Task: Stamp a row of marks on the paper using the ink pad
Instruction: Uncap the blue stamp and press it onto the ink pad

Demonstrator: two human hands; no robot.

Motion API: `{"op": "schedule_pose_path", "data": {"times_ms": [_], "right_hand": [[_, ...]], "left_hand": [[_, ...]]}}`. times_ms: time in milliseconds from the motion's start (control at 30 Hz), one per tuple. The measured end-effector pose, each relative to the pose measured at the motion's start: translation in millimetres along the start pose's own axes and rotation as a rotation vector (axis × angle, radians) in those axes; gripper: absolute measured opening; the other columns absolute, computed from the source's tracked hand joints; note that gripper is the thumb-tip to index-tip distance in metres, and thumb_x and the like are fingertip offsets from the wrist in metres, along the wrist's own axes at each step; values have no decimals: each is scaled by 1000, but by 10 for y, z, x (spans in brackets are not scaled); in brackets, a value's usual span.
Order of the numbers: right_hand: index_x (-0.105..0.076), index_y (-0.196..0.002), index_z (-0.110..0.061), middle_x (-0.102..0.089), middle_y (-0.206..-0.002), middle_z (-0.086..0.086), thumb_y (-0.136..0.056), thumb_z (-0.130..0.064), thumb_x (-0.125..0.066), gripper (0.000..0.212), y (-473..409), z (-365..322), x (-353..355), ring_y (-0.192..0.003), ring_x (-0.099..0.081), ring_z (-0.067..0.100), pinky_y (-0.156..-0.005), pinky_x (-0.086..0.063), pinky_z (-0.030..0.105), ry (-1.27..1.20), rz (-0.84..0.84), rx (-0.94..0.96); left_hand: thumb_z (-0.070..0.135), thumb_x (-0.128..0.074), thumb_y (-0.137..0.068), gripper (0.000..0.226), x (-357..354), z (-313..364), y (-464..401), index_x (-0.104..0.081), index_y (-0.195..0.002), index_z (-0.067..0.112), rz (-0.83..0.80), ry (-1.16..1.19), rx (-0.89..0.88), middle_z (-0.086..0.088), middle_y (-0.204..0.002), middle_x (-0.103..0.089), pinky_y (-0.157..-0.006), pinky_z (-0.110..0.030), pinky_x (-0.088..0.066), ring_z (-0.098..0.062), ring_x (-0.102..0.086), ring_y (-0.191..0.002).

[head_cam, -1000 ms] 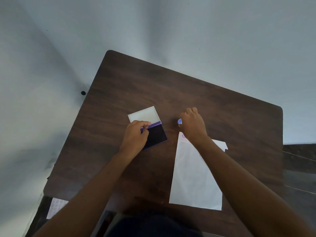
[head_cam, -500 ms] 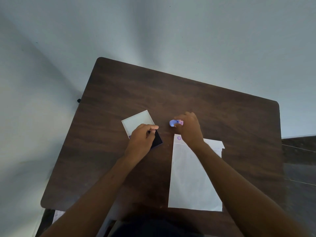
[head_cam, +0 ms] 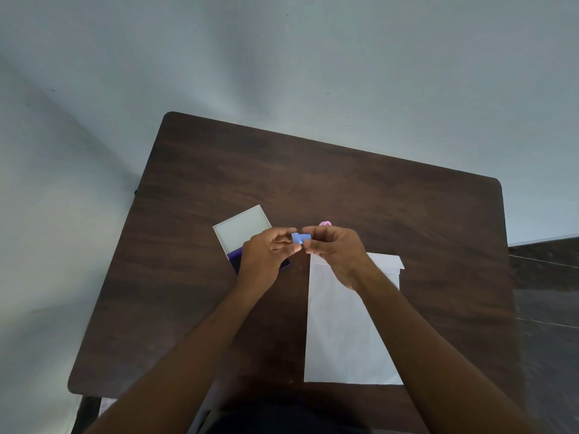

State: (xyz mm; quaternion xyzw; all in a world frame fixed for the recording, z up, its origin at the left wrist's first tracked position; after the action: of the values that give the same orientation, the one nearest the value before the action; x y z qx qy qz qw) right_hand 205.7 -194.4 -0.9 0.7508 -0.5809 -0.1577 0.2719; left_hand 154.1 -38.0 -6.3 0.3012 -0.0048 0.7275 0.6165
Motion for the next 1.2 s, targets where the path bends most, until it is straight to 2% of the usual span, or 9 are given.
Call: {"op": "schedule_pose_path", "data": {"times_ms": [100,200,300,367,467,667,800,967,1200], "right_hand": [[-77,-90,-18,-77,-86,3,-81,-20,-73,10,6,19,-34,-76,-72,24,-67,-56,23,-143,-112,-29],[-77,-89,-15,-76,-79,5,-81,-28,-71,16,22,47,-95,-65,-69,20,-62,-55,21,-104,-94,-14],[-75,-93,-11,-76,-74,1,-84,-23,-70,16,12,53,-128,-62,-68,17,-61,-55,18,-40,-37,6],[-74,-96,-10,-76,-75,0,-84,-19,-70,16,8,40,-138,-63,-69,16,-62,-54,17,-19,-29,16],[-74,-97,-9,-75,-77,0,-85,-17,-69,15,17,17,-153,-63,-70,14,-61,-53,16,5,-29,29],[-75,-97,-10,-76,-79,5,-86,-15,-69,14,24,4,-155,-64,-69,17,-62,-55,18,31,-24,45],[-75,-98,-10,-76,-75,-1,-86,-14,-69,14,34,-3,-170,-61,-69,13,-59,-52,16,20,-48,45],[-75,-97,-14,-77,-88,4,-87,-11,-67,13,69,37,-275,-76,-72,22,-65,-57,23,-93,-112,1],[-72,-106,-7,-74,-101,14,-86,-4,-67,20,156,77,-513,-85,-71,25,-71,-57,27,-263,-232,-67]], "left_hand": [[30,-72,-85,33,34,-30,31,-69,-116,20,8,66,10,7,-108,-73,-68,1,-43,-3,-66,-90],[31,-70,-86,34,52,-38,44,-69,-118,20,14,33,24,5,-110,-73,-71,0,-44,-3,-63,-86],[30,-70,-86,34,81,-23,61,-70,-117,17,23,35,2,-1,-110,-73,-88,-25,-54,-14,-67,-95],[28,-71,-85,33,103,-13,67,-71,-116,16,27,48,-14,-1,-109,-73,-91,-31,-55,-16,-67,-96],[28,-71,-85,34,108,-23,52,-71,-116,15,20,27,-5,-4,-108,-73,-89,-30,-54,-17,-67,-95],[32,-74,-82,31,146,-66,53,-73,-110,19,52,56,7,10,-96,-72,-66,-4,-46,1,-63,-76],[23,-76,-81,32,206,-129,90,-72,-113,21,10,213,-16,9,-103,-74,-82,-16,-55,-4,-68,-89],[6,-81,-74,34,407,-367,216,-73,-103,21,40,403,46,7,-98,-76,-79,-30,-58,-12,-71,-90],[3,-80,-73,38,707,-899,489,-71,-107,15,205,388,170,4,-98,-76,-77,-20,-56,-10,-71,-90]]}}
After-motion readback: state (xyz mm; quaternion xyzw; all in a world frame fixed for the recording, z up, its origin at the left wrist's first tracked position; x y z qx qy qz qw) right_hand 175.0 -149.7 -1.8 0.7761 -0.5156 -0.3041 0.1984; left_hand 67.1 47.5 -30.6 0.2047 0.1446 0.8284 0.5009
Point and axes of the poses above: each hand's wrist, its own y-axis away from the middle knuckle, its own x-axis out of the back of the hand, z = x × y, the point moved 3 cm from there along -y, towards the middle knuckle
